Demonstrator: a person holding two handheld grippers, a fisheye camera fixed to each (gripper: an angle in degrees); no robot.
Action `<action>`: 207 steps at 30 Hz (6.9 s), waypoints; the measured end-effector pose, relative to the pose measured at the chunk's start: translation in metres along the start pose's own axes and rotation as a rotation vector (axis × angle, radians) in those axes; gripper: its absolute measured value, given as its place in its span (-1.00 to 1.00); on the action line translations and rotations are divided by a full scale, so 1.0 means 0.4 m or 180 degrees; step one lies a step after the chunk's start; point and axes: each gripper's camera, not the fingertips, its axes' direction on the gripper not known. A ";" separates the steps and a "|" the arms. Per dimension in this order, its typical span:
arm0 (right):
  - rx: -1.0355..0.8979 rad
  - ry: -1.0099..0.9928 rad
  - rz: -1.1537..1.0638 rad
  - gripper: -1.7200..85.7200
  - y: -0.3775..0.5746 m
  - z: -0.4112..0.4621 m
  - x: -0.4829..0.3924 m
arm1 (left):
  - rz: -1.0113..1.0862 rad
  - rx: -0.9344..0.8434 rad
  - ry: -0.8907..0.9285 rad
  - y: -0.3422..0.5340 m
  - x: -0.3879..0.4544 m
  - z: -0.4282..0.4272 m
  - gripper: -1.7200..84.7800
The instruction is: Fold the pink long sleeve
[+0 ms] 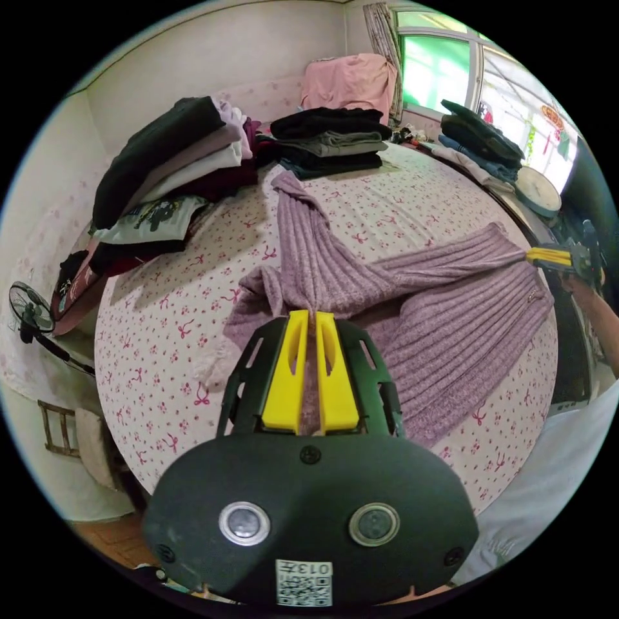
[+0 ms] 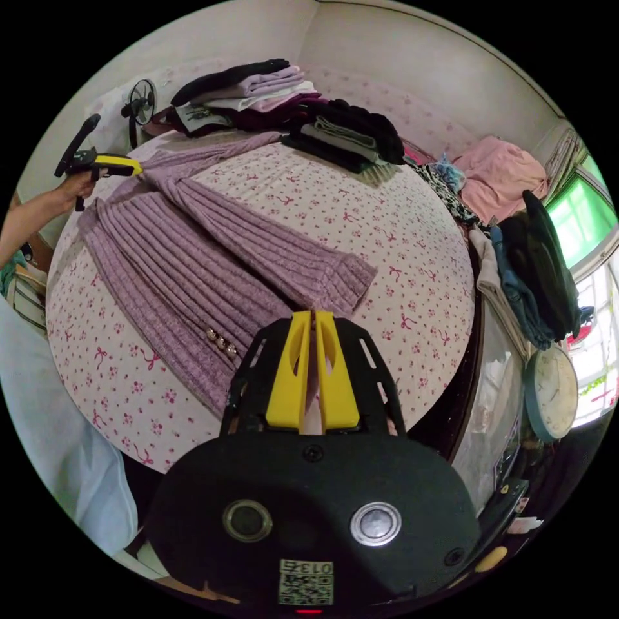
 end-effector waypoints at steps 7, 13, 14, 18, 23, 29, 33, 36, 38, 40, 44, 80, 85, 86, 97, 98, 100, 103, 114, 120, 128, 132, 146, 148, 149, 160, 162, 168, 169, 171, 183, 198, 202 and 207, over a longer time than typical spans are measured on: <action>-0.0214 -0.0210 0.0114 -0.93 0.012 0.005 0.034 | 0.0109 -0.0287 0.0307 0.036 -0.012 0.013 -0.95; 0.0160 -0.0081 0.0217 -0.94 -0.012 -0.058 0.044 | -0.0283 0.0120 0.0451 0.056 -0.087 -0.050 -0.96; 0.0206 -0.0137 0.0196 -0.94 -0.027 -0.056 0.035 | -0.0343 0.0166 0.0421 0.049 -0.093 -0.051 -0.97; 0.0119 -0.0297 0.0142 -0.96 -0.083 -0.010 -0.004 | -0.0411 0.0177 0.0320 -0.033 -0.093 0.000 -0.97; -0.0334 -0.0339 0.0182 -0.96 -0.103 0.083 -0.029 | -0.0504 -0.0300 0.0072 -0.047 -0.116 0.106 -0.97; -0.0307 -0.0573 0.0360 -0.96 -0.074 0.076 0.022 | -0.0705 -0.0314 0.0339 0.019 -0.184 0.096 -0.97; -0.0033 -0.0397 0.0269 -0.96 -0.104 0.030 0.007 | -0.0652 -0.0037 0.0070 0.022 -0.167 0.039 -0.97; 0.0154 -0.0558 0.0115 -0.96 -0.157 0.018 -0.035 | -0.0473 0.0002 0.0251 0.001 -0.129 0.044 -0.97; 0.0130 -0.0593 -0.0060 -0.96 -0.194 0.036 -0.075 | -0.0362 -0.0203 0.0249 -0.005 -0.108 0.077 -0.97; 0.0010 -0.0633 -0.0081 -0.96 -0.210 0.062 -0.087 | -0.0281 -0.0292 0.0213 0.013 -0.098 0.109 -0.97; -0.0398 -0.0730 -0.0025 -0.96 -0.203 0.090 -0.050 | -0.0354 -0.0278 0.0448 0.042 -0.131 0.106 -0.97; -0.0339 -0.0705 0.0960 -0.94 -0.235 0.067 0.262 | 0.1000 -0.0236 0.0652 -0.058 0.291 0.162 -0.97; -0.0415 -0.0572 0.1262 -0.96 -0.215 0.065 0.294 | 0.0990 -0.0135 0.0543 -0.058 0.296 0.139 -0.97; -0.0246 -0.0507 0.1249 -0.96 -0.219 0.040 0.277 | 0.0968 -0.0079 0.0522 -0.057 0.295 0.131 -0.97; -0.0567 -0.0549 0.0589 -0.96 -0.291 0.093 0.042 | 0.0665 -0.0282 0.0656 -0.047 0.258 0.143 -0.97; -0.0486 -0.0408 0.0696 -0.96 -0.293 0.074 0.055 | 0.0637 -0.0256 0.0649 -0.042 0.250 0.136 -0.97; -0.0392 -0.0052 0.0891 -0.96 -0.294 0.045 0.075 | 0.0450 -0.0161 0.0571 -0.013 0.205 0.110 -0.97; -0.0155 0.0412 0.1053 -0.95 -0.306 0.016 0.086 | 0.0058 0.0007 0.0453 0.027 0.122 0.082 -0.97; 0.0247 -0.0878 0.0103 -0.80 -0.737 0.173 -0.162 | -0.0432 -0.0352 0.0325 0.031 -0.058 0.149 -0.97; 0.0257 -0.1170 -0.0363 -0.72 -1.022 0.268 -0.324 | -0.0331 -0.0082 0.0278 0.032 -0.067 0.109 -0.97; -0.0204 -0.0875 -0.0320 -0.79 -1.187 0.436 -0.411 | -0.0383 -0.0104 0.0229 0.061 -0.080 0.111 -0.97; -0.0066 -0.1350 -0.0194 -0.87 -1.161 0.413 -0.371 | -0.0379 -0.0038 0.0225 0.072 -0.093 0.097 -0.97; 0.1820 -0.2340 -0.1584 -0.89 -0.621 -0.171 -0.490 | -0.1093 0.0252 0.0595 0.202 -0.201 -0.050 -0.97; 0.1800 -0.2266 -0.1719 -0.89 -0.546 -0.202 -0.545 | -0.1145 0.0223 0.0538 0.234 -0.201 -0.076 -0.97; 0.1743 -0.2220 -0.1819 -0.89 -0.503 -0.215 -0.583 | -0.1142 0.0211 0.0544 0.237 -0.200 -0.081 -0.97; 0.1311 -0.2236 -0.2090 -0.89 -0.349 -0.211 -0.735 | -0.0324 -0.0162 0.0622 0.136 -0.109 -0.048 -0.97; 0.1331 -0.2231 -0.1950 -0.89 -0.350 -0.199 -0.711 | -0.0223 -0.0386 0.0683 0.132 -0.099 -0.014 -0.97; 0.1577 -0.2575 -0.0348 -0.89 -0.366 -0.113 -0.451 | -0.0260 -0.0402 0.0849 0.140 -0.106 0.010 -0.97; 0.1620 -0.2672 0.0201 -0.89 -0.353 -0.076 -0.373 | -0.0264 -0.0395 0.0882 0.143 -0.107 0.013 -0.97; 0.1670 -0.2696 0.0981 -0.89 -0.317 -0.011 -0.264 | -0.0255 -0.0387 0.0900 0.145 -0.104 0.016 -0.97; 0.0221 -0.1674 0.2050 -0.83 -0.144 0.231 -0.030 | -0.0523 -0.0182 0.0363 0.174 -0.083 -0.030 -0.96; -0.0116 -0.1500 0.1793 -0.87 -0.168 0.247 0.009 | 0.1040 -0.0351 0.0409 0.144 0.301 0.015 -0.90; 0.0902 -0.1619 0.1523 -0.89 -0.125 0.121 0.021 | 0.0996 -0.0218 0.0570 0.127 0.270 -0.029 -0.93; 0.0247 -0.1508 0.1747 -0.90 -0.033 0.186 0.032 | 0.0801 -0.0503 0.1165 0.126 0.220 0.009 -0.95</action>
